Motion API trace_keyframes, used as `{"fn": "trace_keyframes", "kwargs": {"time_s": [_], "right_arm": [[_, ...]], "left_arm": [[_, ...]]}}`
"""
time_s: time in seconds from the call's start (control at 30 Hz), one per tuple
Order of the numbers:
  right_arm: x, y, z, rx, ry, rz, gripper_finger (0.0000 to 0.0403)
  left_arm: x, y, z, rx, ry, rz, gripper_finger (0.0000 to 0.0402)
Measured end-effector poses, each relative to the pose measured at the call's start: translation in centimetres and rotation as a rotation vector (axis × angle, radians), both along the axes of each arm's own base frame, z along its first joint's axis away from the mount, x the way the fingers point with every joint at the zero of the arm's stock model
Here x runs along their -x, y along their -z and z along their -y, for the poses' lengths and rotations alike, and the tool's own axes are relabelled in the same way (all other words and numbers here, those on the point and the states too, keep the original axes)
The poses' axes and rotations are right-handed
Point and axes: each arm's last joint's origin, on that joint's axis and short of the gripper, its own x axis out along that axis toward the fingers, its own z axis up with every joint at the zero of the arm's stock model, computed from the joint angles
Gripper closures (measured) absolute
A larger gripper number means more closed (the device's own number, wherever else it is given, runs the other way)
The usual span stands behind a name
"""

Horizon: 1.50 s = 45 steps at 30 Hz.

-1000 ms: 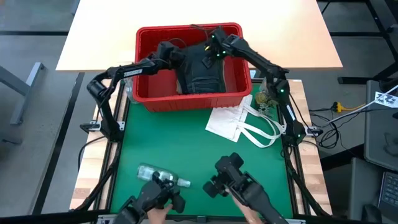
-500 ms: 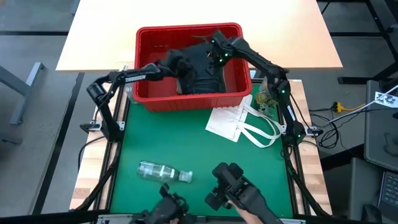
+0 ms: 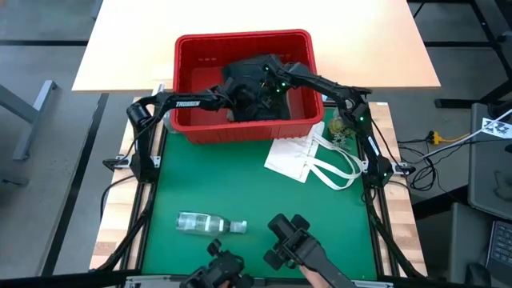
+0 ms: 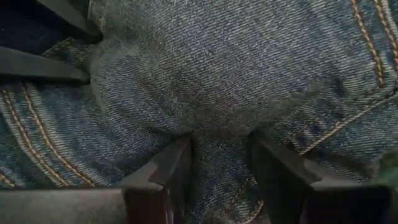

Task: Fold laundry
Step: Put the stack of folded clothes into the red bin, then return to Home Position

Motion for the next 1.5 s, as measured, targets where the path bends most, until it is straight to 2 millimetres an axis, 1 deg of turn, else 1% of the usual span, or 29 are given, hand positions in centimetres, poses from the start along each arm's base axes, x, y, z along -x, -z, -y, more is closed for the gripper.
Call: {"fn": "trace_keyframes", "kwargs": {"time_s": [0.03,0.13,0.2,0.23,0.3,0.4,0.47,0.57,0.67,0.77,0.83,0.9,1.0,1.07,1.17,1.23,1.27,1.33,1.4,1.5], "right_arm": [[0.0,-0.1,0.0,0.001,0.0,0.001,0.0237],[0.0,-1.4,0.0,0.014,-0.001,0.018,0.0237],[0.1,-2.7,-0.1,0.018,-0.001,0.025,0.0237],[0.2,-3.5,-0.2,0.022,-0.002,0.032,0.0237],[0.6,-6.0,-0.6,0.041,-0.005,0.056,0.0237],[1.6,-11.3,-1.6,0.113,-0.03,0.115,0.0237],[2.6,-14.3,-2.6,0.151,-0.046,0.144,0.0237],[4.2,-17.7,-4.7,0.196,-0.087,0.188,0.0237],[6.1,-21.4,-7.3,0.223,-0.114,0.244,0.0237],[7.9,-24.2,-9.9,0.249,-0.134,0.278,0.0237],[9.0,-25.9,-11.6,0.277,-0.146,0.301,0.0237],[10.2,-27.7,-13.6,0.308,-0.167,0.336,0.0239],[12.3,-30.1,-16.8,0.349,-0.202,0.391,0.0259],[13.6,-31.4,-18.7,0.37,-0.228,0.423,0.0286],[15.8,-33.2,-21.4,0.414,-0.263,0.486,0.0341],[17.6,-34.3,-23.2,0.447,-0.28,0.533,0.0379],[18.6,-34.8,-24.1,0.46,-0.288,0.552,0.039],[20.7,-35.4,-25.7,0.469,-0.299,0.571,0.0393],[22.6,-35.7,-27.1,0.459,-0.305,0.58,0.0379],[24.7,-35.0,-28.9,0.422,-0.309,0.589,0.0361]], "left_arm": [[0.0,-0.3,0.0,-0.003,0.0,0.007,0.0308],[0.4,-1.5,0.3,-0.013,-0.002,0.022,0.0308],[0.9,-2.9,0.7,-0.024,-0.004,0.03,0.0308],[1.2,-3.9,0.9,-0.038,-0.004,0.043,0.0308],[1.9,-6.5,1.4,-0.08,-0.004,0.091,0.0308],[3.4,-10.7,2.7,-0.141,-0.004,0.166,0.0308],[4.7,-13.6,3.8,-0.183,-0.004,0.216,0.0308],[7.1,-17.9,5.8,-0.265,0.0,0.32,0.0308],[9.8,-21.8,8.0,-0.352,-0.005,0.42,0.0308],[12.5,-24.7,10.3,-0.423,-0.005,0.509,0.0308],[14.3,-26.1,11.8,-0.452,-0.003,0.546,0.0308],[15.9,-27.0,13.2,-0.464,0.003,0.564,0.031],[18.1,-27.4,15.2,-0.477,0.035,0.513,0.0326],[19.6,-27.4,16.7,-0.518,0.091,0.448,0.0348],[21.8,-27.6,18.8,-0.58,0.179,0.39,0.0387],[23.0,-27.7,19.9,-0.575,0.202,0.41,0.0396],[23.6,-27.7,20.4,-0.561,0.213,0.421,0.0395],[24.9,-27.4,21.6,-0.534,0.256,0.422,0.0394],[26.1,-26.8,22.6,-0.49,0.307,0.407,0.0397],[26.9,-25.2,23.5,-0.429,0.393,0.401,0.0399]]}}
